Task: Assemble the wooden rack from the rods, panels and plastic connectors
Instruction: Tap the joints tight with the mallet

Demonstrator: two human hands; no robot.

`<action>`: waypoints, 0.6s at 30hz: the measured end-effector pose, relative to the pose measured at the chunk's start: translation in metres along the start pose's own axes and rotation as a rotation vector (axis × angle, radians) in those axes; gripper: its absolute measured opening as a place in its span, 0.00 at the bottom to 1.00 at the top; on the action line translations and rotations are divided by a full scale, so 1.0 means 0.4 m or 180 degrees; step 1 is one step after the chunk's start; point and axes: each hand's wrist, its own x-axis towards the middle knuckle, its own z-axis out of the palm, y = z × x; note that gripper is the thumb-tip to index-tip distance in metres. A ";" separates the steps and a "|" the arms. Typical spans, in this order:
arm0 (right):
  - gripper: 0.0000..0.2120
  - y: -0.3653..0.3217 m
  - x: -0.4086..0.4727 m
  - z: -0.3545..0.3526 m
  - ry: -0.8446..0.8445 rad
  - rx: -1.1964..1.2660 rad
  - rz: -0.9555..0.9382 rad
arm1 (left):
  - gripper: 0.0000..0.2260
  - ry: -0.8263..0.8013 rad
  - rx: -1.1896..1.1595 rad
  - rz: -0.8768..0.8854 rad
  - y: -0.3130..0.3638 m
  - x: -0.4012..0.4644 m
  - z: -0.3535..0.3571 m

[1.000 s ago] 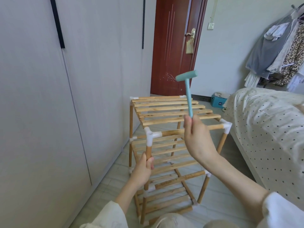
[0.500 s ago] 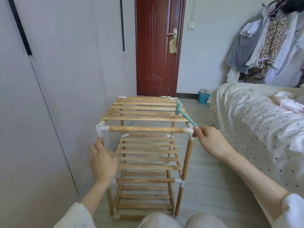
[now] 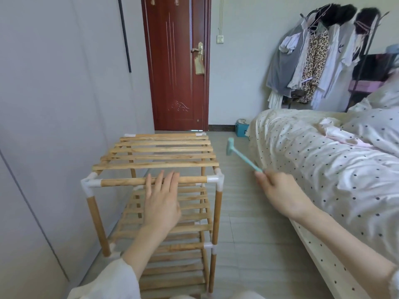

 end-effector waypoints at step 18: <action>0.15 0.016 -0.024 0.041 0.0047 0.0050 0.0310 | 0.32 0.0094 -0.0217 -0.0044 0.011 -0.002 -0.002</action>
